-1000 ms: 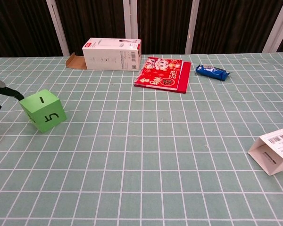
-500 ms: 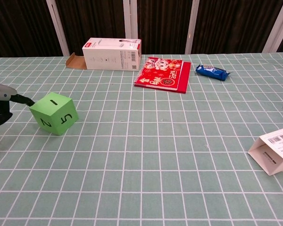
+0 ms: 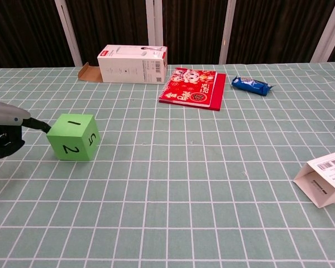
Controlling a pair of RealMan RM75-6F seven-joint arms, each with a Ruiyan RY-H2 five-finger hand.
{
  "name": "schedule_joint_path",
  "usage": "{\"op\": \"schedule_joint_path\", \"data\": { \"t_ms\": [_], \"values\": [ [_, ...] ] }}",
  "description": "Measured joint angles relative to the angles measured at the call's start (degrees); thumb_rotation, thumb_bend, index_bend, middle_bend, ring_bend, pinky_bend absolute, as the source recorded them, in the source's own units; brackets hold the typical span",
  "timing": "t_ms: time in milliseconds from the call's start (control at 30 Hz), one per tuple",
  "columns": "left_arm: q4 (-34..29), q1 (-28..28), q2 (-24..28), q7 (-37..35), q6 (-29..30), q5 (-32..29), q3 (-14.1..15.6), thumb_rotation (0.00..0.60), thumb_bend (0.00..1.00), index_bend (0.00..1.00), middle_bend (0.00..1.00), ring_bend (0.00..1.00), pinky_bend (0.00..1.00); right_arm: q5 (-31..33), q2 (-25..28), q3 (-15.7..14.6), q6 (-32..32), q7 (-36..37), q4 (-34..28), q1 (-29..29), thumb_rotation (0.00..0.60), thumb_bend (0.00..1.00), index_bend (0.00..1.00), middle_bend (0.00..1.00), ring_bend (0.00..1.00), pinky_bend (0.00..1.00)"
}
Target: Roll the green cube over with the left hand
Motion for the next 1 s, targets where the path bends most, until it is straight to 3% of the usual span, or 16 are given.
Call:
{"op": "schedule_joint_path", "data": {
  "t_ms": [367,467,533,600,767,867,1000],
  "values": [
    [-0.97,-0.40,0.99,3.80,2.22,-1.70,1.42,0.600,0.89,0.18,0.82,0.74,0.83,0.22,0.24,0.08,-0.06,0.44,-0.07,-0.03,0.600,0.19,0.08,0.01,0.00,0.02],
    [-2.86,0.19,3.94,3.36,3.57,-2.12,1.65,0.600,0.75,0.18,0.74,0.67,0.80,0.18,0.32,0.06,-0.10,0.60,-0.15,-0.03,0.600,0.19,0.08,0.01,0.00,0.02],
    [-4.73,1.38,6.76,1.02,4.84,-1.37,1.33,0.600,0.60,0.18,0.62,0.56,0.72,0.12,0.32,0.03,-0.04,0.53,-0.21,-0.04,0.600,0.19,0.08,0.01,0.00,0.02],
    [-6.48,3.17,8.95,-2.44,6.49,0.50,1.02,0.600,0.52,0.18,0.52,0.46,0.62,0.06,0.30,-0.06,-0.04,0.34,-0.33,-0.04,0.600,0.18,0.08,0.01,0.00,0.02],
    [-8.41,12.03,12.55,-13.39,18.52,10.45,0.75,0.600,0.42,0.17,0.26,0.19,0.38,-0.48,0.26,-0.31,0.20,-0.10,-0.78,-0.05,0.600,0.18,0.08,0.01,0.00,0.02],
    [-7.07,18.56,11.45,-14.61,29.97,14.61,0.71,0.600,0.36,0.17,0.19,0.09,0.28,-0.99,0.37,-0.39,0.49,0.18,-0.87,-0.13,0.600,0.18,0.08,0.01,0.00,0.02],
    [-3.12,28.06,7.38,-14.21,44.34,19.27,0.38,0.600,0.31,0.17,0.16,0.04,0.24,-2.05,0.66,-0.53,0.77,1.15,-0.82,-0.20,0.600,0.19,0.08,0.01,0.00,0.01]
  ]
}}
